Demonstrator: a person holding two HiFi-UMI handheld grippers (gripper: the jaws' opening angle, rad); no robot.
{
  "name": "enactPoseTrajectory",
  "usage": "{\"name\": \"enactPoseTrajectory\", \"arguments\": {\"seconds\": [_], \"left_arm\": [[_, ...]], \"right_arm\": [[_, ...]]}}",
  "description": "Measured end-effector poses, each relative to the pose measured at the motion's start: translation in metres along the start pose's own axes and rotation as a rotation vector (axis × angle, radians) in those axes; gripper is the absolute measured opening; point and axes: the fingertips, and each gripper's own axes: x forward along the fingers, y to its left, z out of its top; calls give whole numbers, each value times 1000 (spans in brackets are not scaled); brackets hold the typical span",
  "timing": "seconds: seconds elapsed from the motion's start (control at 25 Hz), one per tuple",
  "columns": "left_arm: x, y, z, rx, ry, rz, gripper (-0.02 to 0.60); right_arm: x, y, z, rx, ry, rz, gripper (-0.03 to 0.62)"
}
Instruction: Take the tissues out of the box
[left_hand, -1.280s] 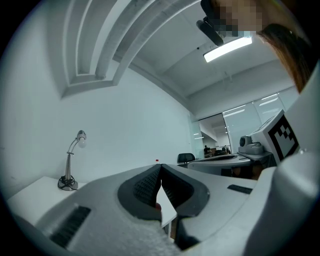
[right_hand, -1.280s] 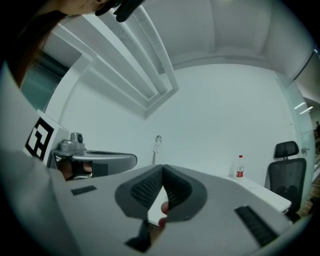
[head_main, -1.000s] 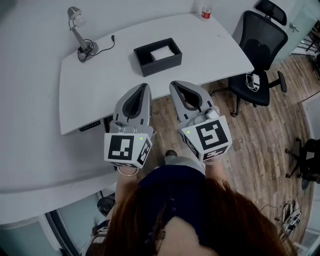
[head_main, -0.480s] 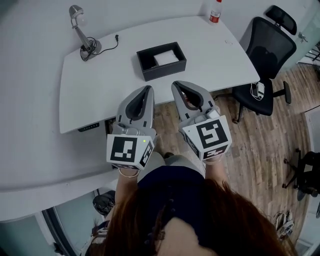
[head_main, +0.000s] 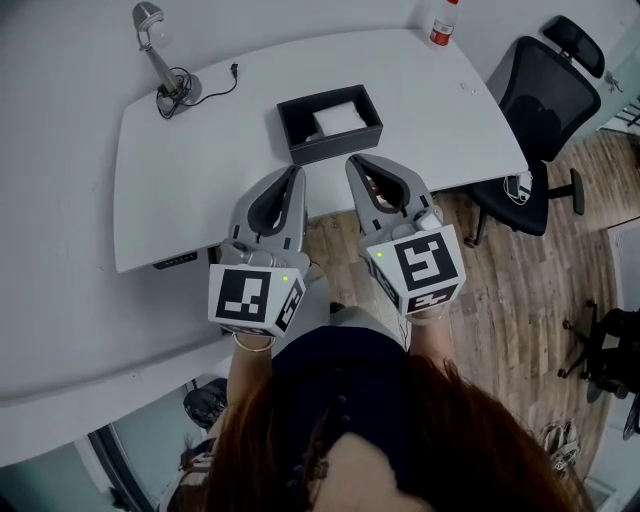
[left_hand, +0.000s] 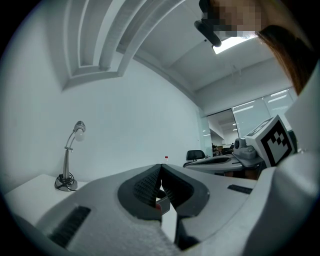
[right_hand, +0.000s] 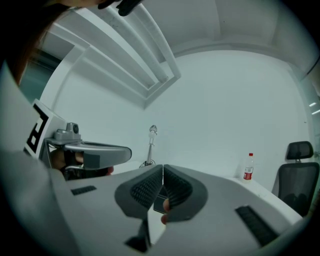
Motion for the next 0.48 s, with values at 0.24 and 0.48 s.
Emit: {"name": "enactPoseTrajectory", "arguments": {"seconds": [0.24, 0.48], "left_arm": [[24, 23, -5, -7, 7, -12, 21], [46, 43, -9, -31, 7, -33, 21]], "right_arm": [[31, -12, -8, -13, 39, -6, 37], [61, -22, -19, -31, 101, -9, 72]]}}
